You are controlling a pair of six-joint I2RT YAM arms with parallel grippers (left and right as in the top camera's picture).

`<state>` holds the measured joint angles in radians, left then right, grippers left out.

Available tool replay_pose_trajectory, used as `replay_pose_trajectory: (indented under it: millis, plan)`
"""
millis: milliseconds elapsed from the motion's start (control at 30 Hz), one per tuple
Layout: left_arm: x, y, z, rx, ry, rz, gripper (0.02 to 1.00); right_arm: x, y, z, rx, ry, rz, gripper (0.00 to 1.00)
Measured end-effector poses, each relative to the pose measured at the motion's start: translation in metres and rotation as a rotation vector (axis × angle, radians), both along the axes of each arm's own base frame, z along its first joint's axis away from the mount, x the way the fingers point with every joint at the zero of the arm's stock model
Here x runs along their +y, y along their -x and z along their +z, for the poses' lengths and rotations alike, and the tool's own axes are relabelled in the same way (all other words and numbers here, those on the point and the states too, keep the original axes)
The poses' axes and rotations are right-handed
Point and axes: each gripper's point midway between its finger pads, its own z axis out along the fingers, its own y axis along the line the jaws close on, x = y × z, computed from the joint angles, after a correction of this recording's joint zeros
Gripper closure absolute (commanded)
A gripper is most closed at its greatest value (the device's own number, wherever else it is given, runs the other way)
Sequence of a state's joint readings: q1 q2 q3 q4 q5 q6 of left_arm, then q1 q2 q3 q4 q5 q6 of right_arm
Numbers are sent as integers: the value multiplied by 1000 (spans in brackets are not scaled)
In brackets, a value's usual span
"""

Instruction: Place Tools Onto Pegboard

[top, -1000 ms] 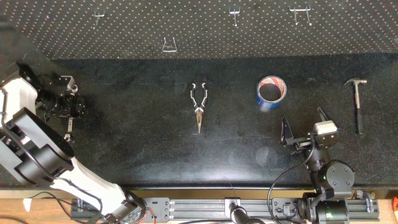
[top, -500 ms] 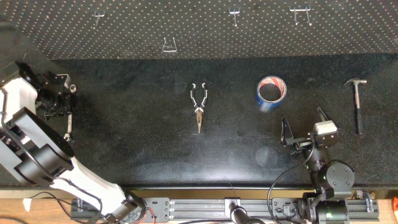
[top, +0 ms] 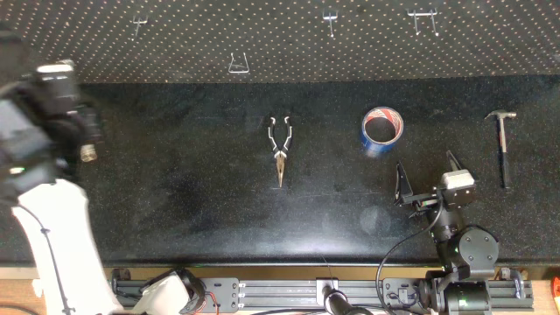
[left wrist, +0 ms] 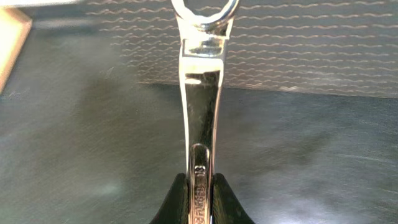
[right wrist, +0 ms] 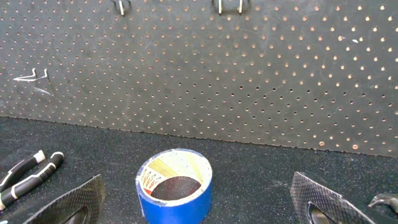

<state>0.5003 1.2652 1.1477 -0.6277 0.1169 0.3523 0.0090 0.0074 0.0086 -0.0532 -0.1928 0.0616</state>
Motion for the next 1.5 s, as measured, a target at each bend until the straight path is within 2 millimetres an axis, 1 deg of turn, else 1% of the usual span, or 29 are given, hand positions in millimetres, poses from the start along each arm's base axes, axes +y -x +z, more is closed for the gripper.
replay_pose_trajectory:
  millis: [33,67,100,167,200,233,267,367,433,533,600,633,700,833,900,1000,1267,1500]
  plan:
    - [-25,-6,-7,2,17,-47,989,0,0,0,1,0,-1,25]
    - [-64,-14,-10,-14,48,-121,991,0,0,0,1,0,-1,25]
    - [-95,-21,-6,-42,75,-184,989,0,0,0,1,0,0,23]
    - [-129,-32,9,-126,104,-239,989,0,0,0,0,0,0,23]
    - [-136,-35,11,-140,109,-249,991,0,0,0,1,0,0,25]
    - [-138,-37,11,-150,108,-248,989,0,0,0,1,0,0,25]
    - [-140,-37,10,-150,108,-245,989,0,0,0,0,0,0,25]
    - [-120,-38,12,-166,81,-109,991,0,0,0,1,0,0,25]
    - [-112,-37,9,-166,80,-56,991,0,0,0,0,0,0,25]
    - [-108,-41,4,-200,73,-30,989,0,0,0,1,0,0,25]
    - [-107,-37,-16,-174,71,-23,991,0,0,0,1,0,0,25]
    - [-107,-37,-18,-173,71,-22,989,0,0,0,0,0,0,25]
    - [-105,-39,-15,-190,67,-19,991,0,0,0,1,0,0,25]
    - [-96,-43,-17,-196,60,7,989,0,0,0,1,0,0,25]
    - [-95,-46,-17,-204,59,7,989,0,0,0,1,0,0,25]
    - [-95,-49,-24,-186,61,7,989,0,0,0,0,0,0,25]
    - [-93,-59,-30,-191,56,13,987,0,0,0,1,0,0,25]
    - [-91,-72,-40,-194,55,13,989,0,0,0,0,0,0,25]
